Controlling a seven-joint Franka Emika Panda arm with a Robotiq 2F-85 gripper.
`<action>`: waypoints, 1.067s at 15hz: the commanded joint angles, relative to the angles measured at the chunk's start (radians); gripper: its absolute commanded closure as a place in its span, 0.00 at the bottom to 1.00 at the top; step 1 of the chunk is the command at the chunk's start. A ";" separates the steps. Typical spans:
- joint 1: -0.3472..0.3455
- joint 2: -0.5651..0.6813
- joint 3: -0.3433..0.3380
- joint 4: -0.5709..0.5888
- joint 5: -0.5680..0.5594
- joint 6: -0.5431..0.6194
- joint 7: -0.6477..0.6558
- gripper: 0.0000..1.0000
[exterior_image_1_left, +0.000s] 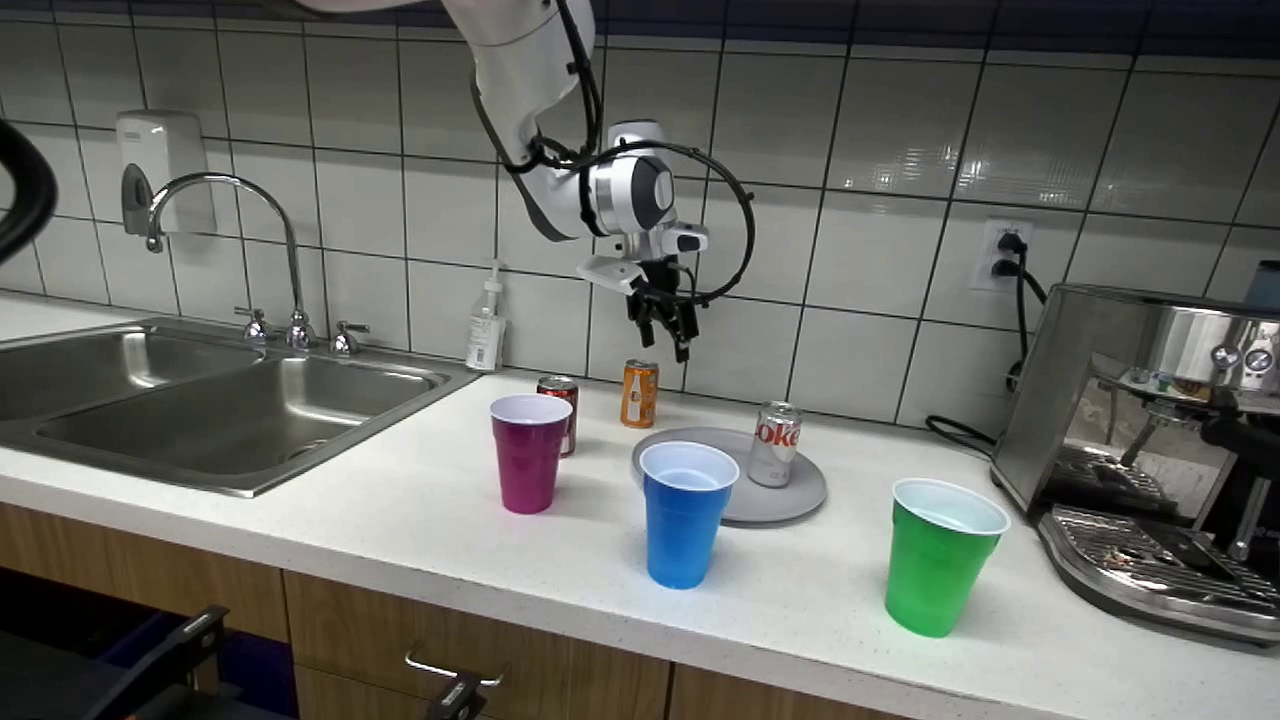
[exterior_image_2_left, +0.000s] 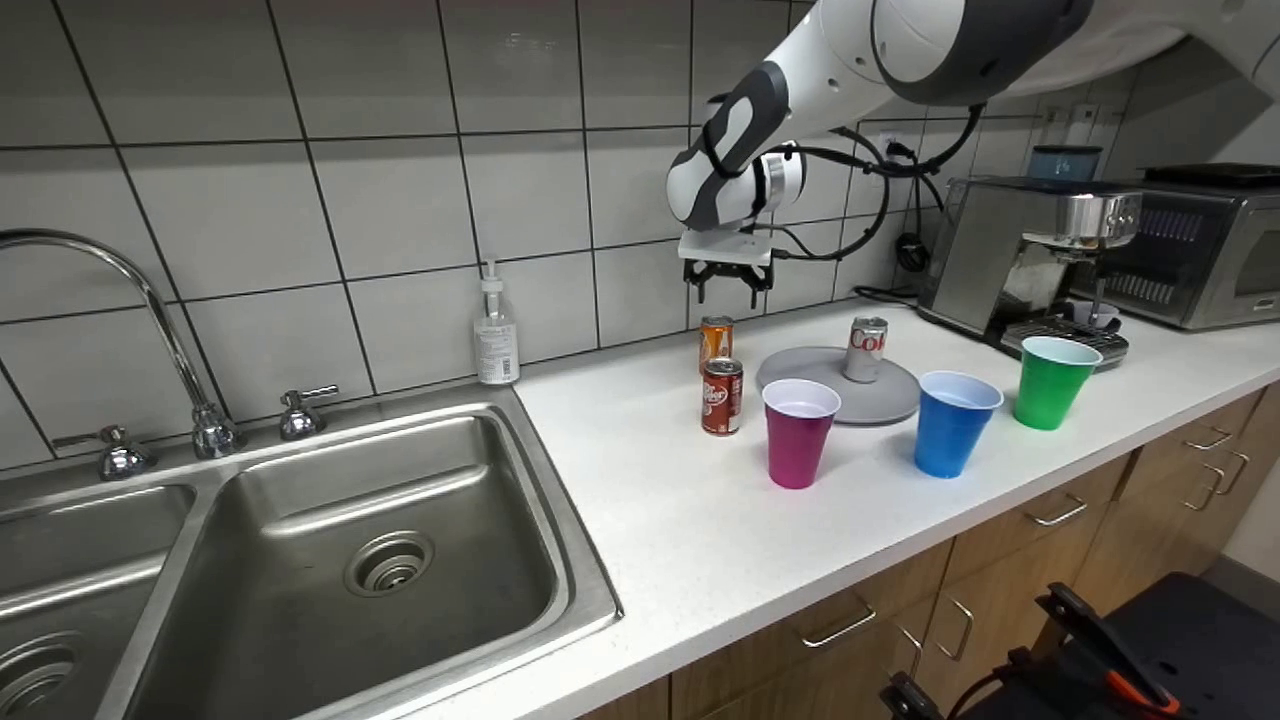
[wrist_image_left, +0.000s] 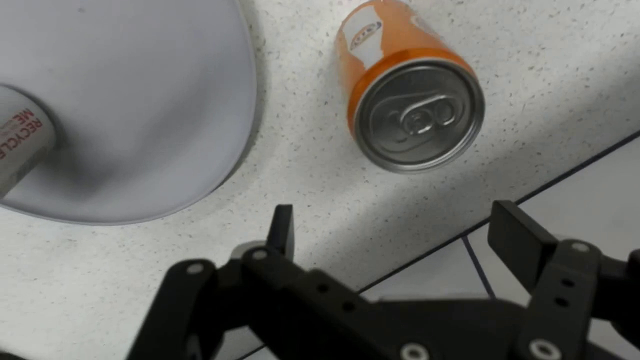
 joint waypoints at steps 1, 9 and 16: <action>-0.025 -0.045 -0.011 -0.044 0.026 0.010 -0.005 0.00; -0.056 -0.119 -0.069 -0.170 0.017 0.039 0.015 0.00; -0.064 -0.189 -0.118 -0.292 0.011 0.062 0.034 0.00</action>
